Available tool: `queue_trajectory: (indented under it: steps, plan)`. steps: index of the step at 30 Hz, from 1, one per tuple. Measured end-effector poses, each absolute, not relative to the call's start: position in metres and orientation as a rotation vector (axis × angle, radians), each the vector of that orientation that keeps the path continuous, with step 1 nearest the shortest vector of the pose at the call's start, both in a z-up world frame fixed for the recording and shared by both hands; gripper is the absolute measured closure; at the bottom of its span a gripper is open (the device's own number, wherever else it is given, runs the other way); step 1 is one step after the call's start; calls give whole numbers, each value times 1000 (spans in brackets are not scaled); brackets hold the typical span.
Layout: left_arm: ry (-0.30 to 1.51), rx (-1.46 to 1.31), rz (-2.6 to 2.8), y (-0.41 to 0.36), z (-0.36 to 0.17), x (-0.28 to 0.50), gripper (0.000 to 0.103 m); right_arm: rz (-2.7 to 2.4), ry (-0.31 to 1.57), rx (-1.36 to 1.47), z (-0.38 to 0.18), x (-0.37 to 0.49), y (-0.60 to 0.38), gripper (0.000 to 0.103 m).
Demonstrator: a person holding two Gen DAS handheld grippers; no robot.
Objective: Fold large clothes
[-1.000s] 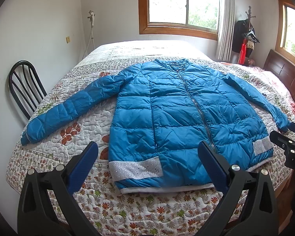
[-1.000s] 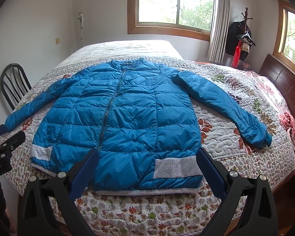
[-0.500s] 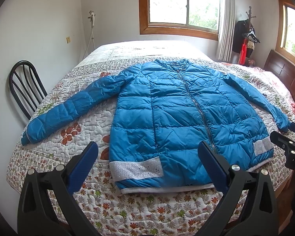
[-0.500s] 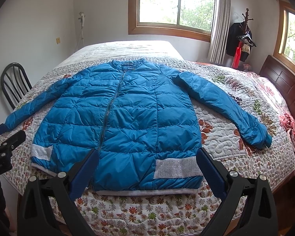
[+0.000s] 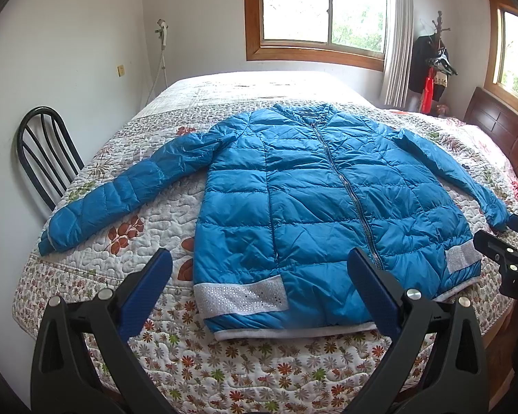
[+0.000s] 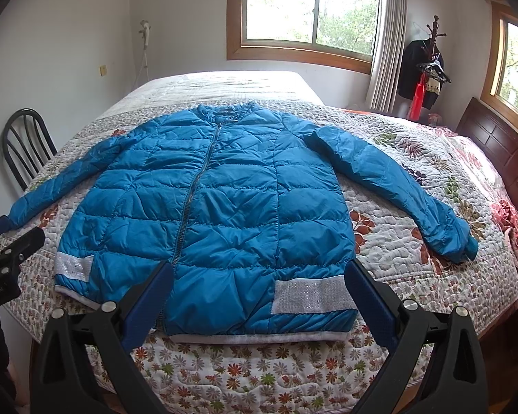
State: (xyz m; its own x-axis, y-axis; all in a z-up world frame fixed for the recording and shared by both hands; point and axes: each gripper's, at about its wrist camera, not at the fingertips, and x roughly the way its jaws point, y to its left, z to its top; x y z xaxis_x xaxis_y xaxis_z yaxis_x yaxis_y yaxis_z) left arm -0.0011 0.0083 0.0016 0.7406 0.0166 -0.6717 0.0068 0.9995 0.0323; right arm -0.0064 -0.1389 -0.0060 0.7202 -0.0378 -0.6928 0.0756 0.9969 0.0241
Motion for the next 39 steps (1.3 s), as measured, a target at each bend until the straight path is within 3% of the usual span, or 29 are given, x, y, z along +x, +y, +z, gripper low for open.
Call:
queue_trajectory:
  steps: [39]
  plan:
    - [747,35,12,11,-1,9,3,-65,759,60,-9,6,-147,4]
